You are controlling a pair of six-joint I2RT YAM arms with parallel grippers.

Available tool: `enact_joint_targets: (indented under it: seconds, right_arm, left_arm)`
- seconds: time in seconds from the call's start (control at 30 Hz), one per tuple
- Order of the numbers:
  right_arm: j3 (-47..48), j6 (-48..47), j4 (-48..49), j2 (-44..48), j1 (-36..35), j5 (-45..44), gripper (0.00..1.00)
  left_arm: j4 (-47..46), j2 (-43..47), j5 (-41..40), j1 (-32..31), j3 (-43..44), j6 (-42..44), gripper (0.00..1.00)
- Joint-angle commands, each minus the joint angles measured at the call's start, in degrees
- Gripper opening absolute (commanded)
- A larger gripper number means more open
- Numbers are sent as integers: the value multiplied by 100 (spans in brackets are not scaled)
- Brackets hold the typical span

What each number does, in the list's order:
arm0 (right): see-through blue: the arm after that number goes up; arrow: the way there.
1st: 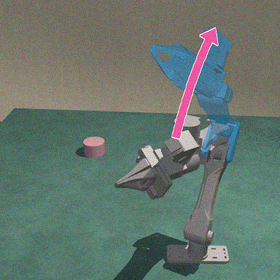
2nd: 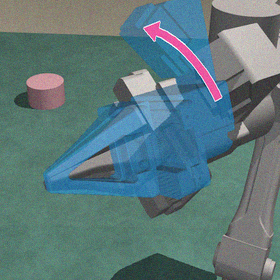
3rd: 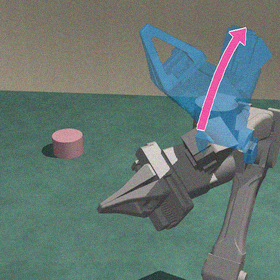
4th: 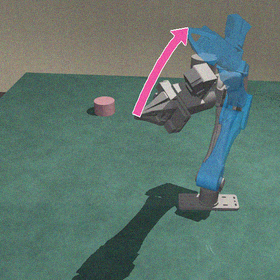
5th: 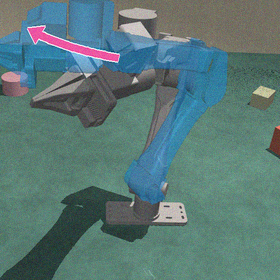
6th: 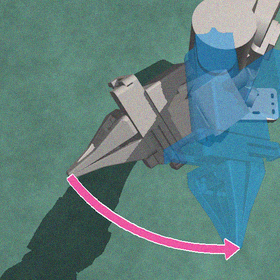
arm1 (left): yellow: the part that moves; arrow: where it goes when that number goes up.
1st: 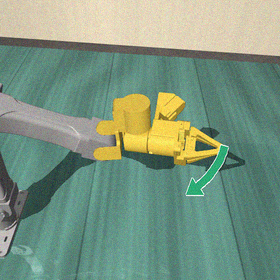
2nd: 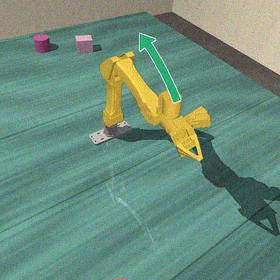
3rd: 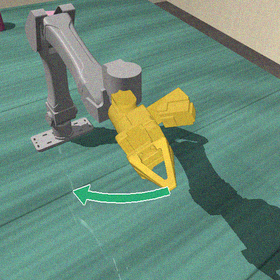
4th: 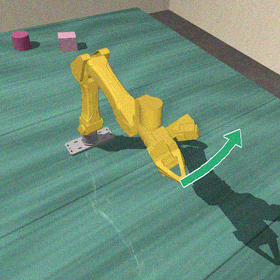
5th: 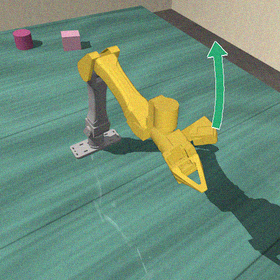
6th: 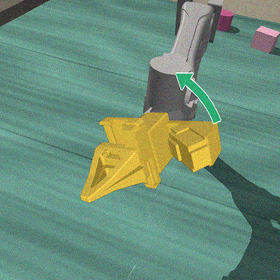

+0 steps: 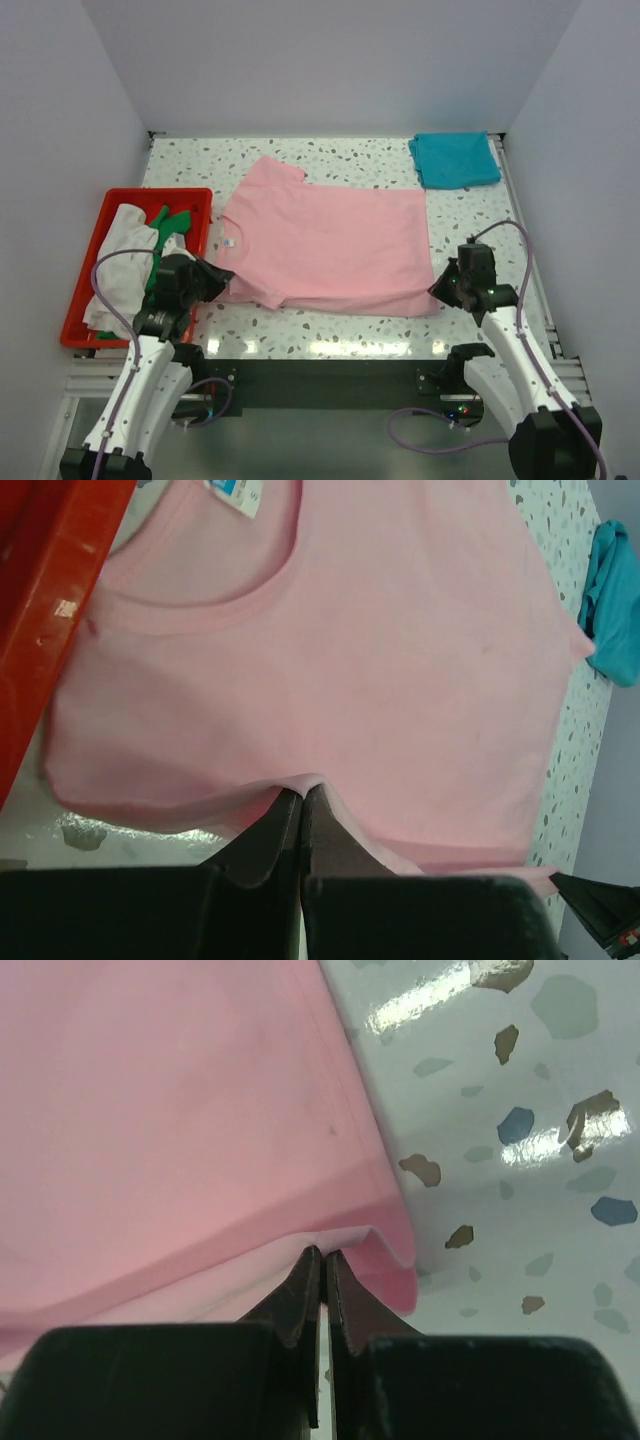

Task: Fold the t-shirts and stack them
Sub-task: Flatten the tshirt out, then fold the tshirt

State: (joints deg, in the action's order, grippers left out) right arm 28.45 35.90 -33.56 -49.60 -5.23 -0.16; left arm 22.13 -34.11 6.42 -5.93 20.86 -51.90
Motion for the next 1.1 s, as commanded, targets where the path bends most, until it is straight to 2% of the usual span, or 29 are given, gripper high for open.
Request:
enact_joint_targets:
  seconds: [0.0, 0.1, 0.53, 0.7, 0.97, 1.03, 1.07]
  right_arm:
    - [-6, 382, -562, 723, 14, 141, 0]
    - [125, 383, -555, 953, 14, 148, 0]
    - [1303, -13, 323, -1252, 14, -485, 0]
    - [1549, -39, 657, -2016, 22, -485, 0]
    - [1708, -13, 913, -2589, 58, -449, 0]
    - [1734, -30, 939, -2703, 84, -449, 3]
    - [1743, -39, 948, -2730, 101, -458, 7]
  left_arm:
    - [748, 509, -228, -31, 76, -268, 0]
    - [714, 520, -255, -31, 242, -233, 0]
    - [-481, -1957, -536, -31, 1253, -145, 0]
    - [-867, -2477, -598, -22, 1403, -163, 0]
    - [-1334, -3400, -431, -22, 1728, 48, 0]
    - [-1431, -3619, -404, -22, 1789, 83, 4]
    - [-1439, -3690, -387, -22, 1877, 101, 14]
